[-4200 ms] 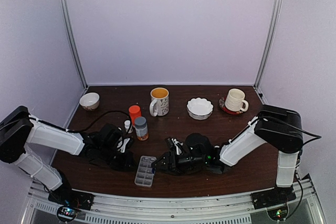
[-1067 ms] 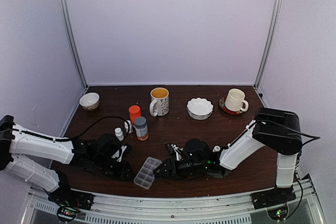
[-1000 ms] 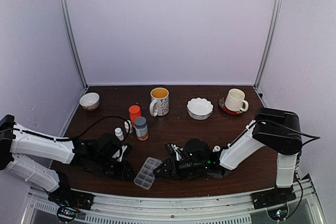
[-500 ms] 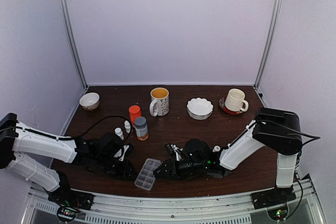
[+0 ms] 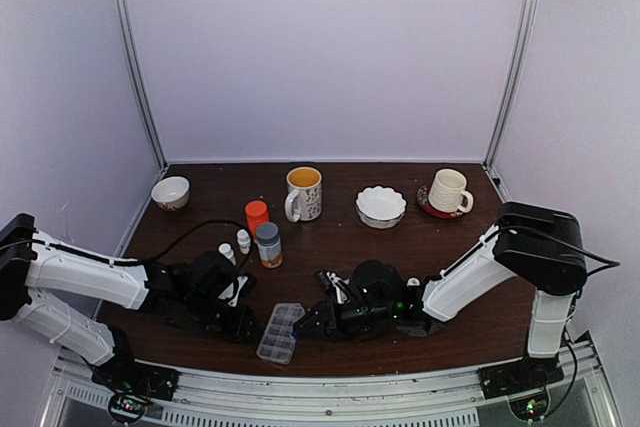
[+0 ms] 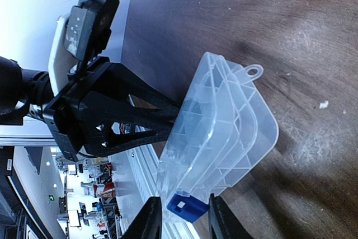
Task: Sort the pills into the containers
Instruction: Adjust the pill container at the center of the board.
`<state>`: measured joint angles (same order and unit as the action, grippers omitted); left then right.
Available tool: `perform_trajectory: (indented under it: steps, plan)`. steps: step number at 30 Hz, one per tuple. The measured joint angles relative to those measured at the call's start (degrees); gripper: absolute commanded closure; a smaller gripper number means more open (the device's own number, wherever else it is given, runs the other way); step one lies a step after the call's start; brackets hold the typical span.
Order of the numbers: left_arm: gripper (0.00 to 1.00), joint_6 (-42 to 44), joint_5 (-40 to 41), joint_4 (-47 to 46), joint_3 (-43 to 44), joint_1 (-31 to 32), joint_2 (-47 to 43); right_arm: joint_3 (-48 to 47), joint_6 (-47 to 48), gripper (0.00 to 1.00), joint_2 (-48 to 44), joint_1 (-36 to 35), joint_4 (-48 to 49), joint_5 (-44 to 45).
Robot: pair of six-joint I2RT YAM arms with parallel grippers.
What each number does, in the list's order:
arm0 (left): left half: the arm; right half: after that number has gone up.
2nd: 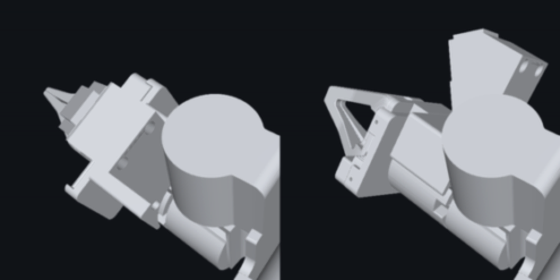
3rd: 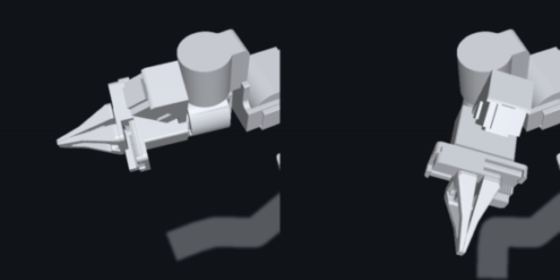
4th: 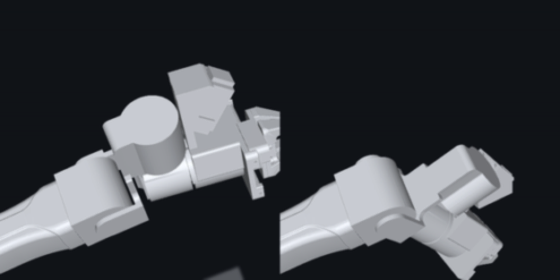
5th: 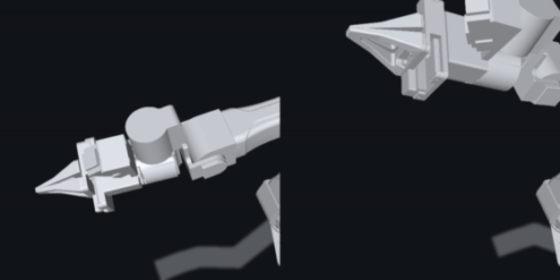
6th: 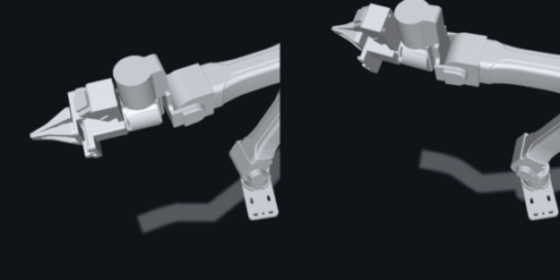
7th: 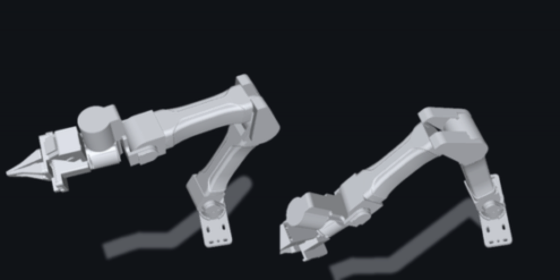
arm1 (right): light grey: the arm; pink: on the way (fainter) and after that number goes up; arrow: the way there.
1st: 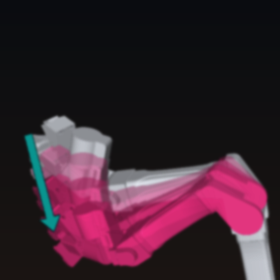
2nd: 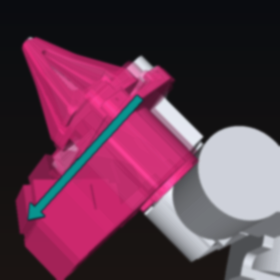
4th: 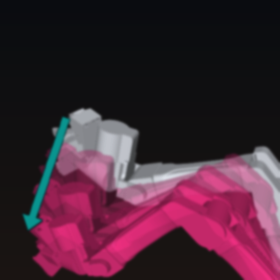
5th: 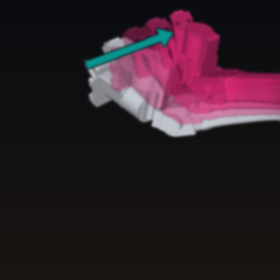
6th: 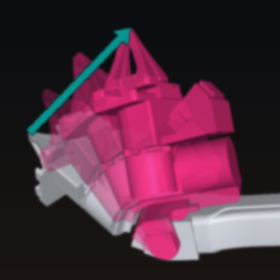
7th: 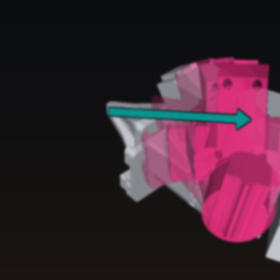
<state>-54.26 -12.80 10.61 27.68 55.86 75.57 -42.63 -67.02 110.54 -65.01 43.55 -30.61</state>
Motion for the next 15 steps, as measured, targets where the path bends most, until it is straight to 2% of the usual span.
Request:
perform_trajectory:
  steps: [7,15]
  plan:
    - [0.71,0.3,0.9,1.1,0.2,0.0,-0.4,-0.6,0.7,0.74,0.0,0.0,-3.3,0.1]
    - [0.70,0.4,2.1,2.9,0.2,0.0,-2.1,-0.6,0.3,0.73,0.0,0.0,-1.8,0.0]
